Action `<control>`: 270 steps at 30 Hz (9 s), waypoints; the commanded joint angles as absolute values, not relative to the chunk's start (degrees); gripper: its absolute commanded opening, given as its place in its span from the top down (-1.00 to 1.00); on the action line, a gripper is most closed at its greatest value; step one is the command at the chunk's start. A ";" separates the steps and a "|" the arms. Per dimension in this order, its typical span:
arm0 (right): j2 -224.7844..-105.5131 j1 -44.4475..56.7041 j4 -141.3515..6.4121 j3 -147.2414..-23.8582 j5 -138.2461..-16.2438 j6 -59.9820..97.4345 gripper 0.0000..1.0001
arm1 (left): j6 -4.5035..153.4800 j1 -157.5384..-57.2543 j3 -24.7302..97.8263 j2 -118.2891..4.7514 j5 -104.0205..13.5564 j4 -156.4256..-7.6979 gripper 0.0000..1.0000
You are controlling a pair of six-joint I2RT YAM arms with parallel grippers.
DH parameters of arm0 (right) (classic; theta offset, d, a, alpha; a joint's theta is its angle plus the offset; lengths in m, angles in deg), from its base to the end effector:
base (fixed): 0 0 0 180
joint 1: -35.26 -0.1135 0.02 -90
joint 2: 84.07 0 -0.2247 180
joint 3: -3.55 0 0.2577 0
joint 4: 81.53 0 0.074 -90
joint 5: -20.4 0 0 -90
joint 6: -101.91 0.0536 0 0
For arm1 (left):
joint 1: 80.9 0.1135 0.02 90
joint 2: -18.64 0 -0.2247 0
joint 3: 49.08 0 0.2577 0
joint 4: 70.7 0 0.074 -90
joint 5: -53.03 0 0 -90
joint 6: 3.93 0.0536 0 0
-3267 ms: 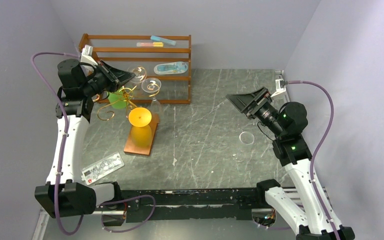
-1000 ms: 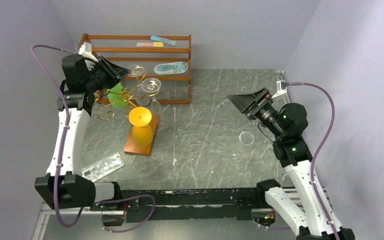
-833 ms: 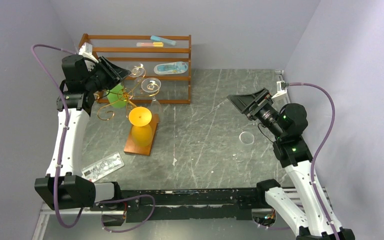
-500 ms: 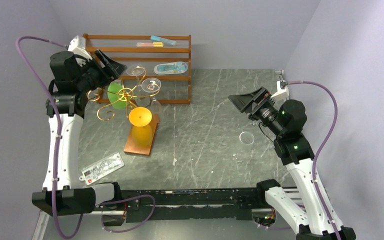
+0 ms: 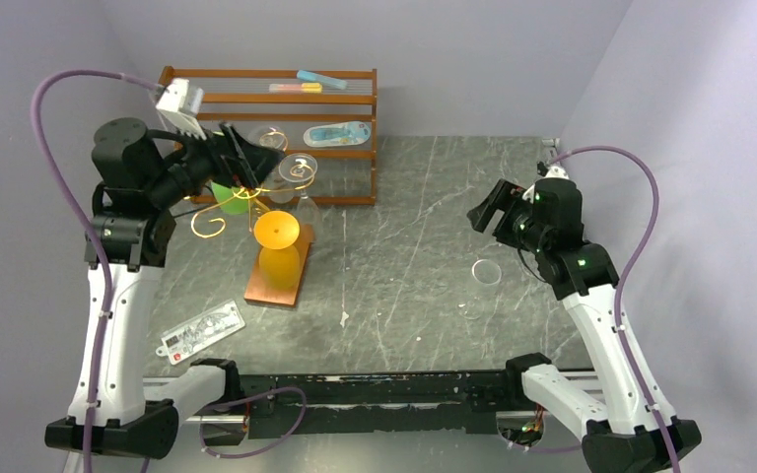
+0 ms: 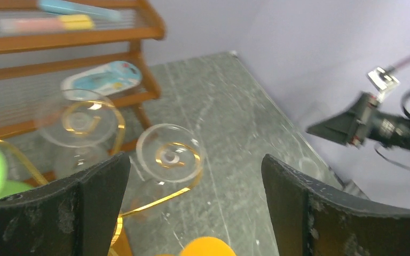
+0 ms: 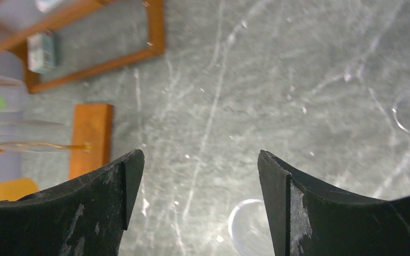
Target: Place the wine glass upside down on the wine glass rack
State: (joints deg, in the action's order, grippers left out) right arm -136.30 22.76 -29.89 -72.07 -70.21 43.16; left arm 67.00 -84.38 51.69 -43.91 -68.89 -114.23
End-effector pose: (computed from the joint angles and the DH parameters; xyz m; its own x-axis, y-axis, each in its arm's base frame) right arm 0.2257 0.0506 0.3330 -0.5121 0.4178 -0.7505 0.0469 0.8860 0.4613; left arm 0.2357 -0.0427 0.4613 -0.2758 -0.2611 -0.9251 0.5152 0.7724 -0.3716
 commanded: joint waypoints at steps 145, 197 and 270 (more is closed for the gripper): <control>-117.09 22.77 -100.20 -48.38 -88.52 72.71 -0.05 | 46.46 -139.34 39.13 -60.24 -21.41 -45.63 0.90; -135.15 22.77 -76.89 -70.39 -111.83 78.49 0.38 | 109.36 -139.34 38.27 -57.63 -47.93 -70.98 0.90; -130.42 22.73 -73.06 -67.24 -102.39 69.24 -0.69 | 44.17 -125.71 49.57 -54.04 -61.37 -88.99 0.90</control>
State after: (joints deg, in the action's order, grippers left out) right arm -133.63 22.76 -74.50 -66.47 -106.97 70.91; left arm 42.54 -127.53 45.37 -57.63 -61.00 -88.37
